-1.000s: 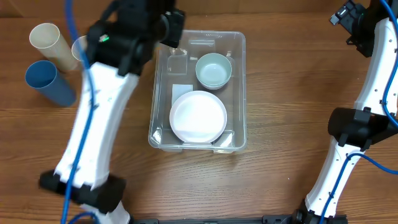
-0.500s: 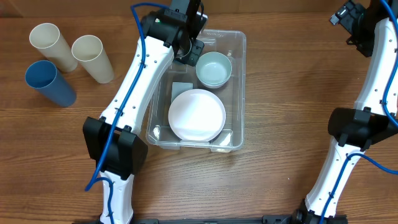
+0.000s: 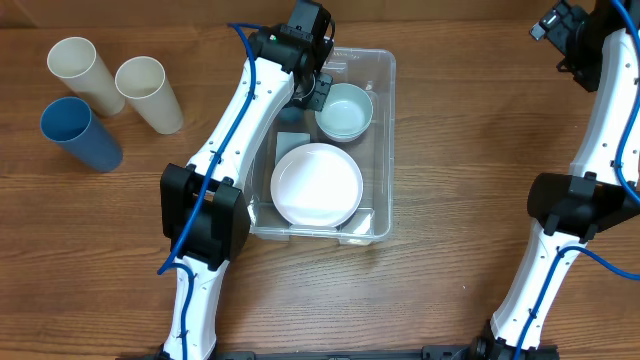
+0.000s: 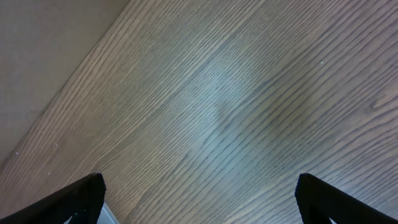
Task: Pack container
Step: 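Carry the teal cup into the back left of the bin and release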
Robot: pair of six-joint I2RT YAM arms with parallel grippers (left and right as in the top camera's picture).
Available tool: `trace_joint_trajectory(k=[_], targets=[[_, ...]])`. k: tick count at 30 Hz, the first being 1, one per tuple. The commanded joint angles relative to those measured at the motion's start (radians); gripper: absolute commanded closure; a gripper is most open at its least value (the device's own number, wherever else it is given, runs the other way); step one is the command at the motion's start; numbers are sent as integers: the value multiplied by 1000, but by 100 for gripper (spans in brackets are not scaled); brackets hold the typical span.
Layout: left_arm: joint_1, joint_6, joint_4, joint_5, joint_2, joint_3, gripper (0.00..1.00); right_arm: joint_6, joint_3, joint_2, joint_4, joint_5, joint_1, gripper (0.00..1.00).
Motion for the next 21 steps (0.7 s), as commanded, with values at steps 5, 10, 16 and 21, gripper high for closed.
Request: trace_joint_trajectory(k=[5, 10, 16, 21], targets=[[53, -44, 74, 16, 61, 0, 96, 9, 25, -35, 3, 7, 2, 0], [70, -58, 75, 18, 61, 0, 68, 9, 25, -35, 3, 7, 2, 0], [70, -63, 95, 18, 61, 0, 61, 9, 25, -35, 3, 6, 2, 0], [70, -62, 144, 17, 61, 0, 50, 9, 25, -35, 3, 6, 2, 0]])
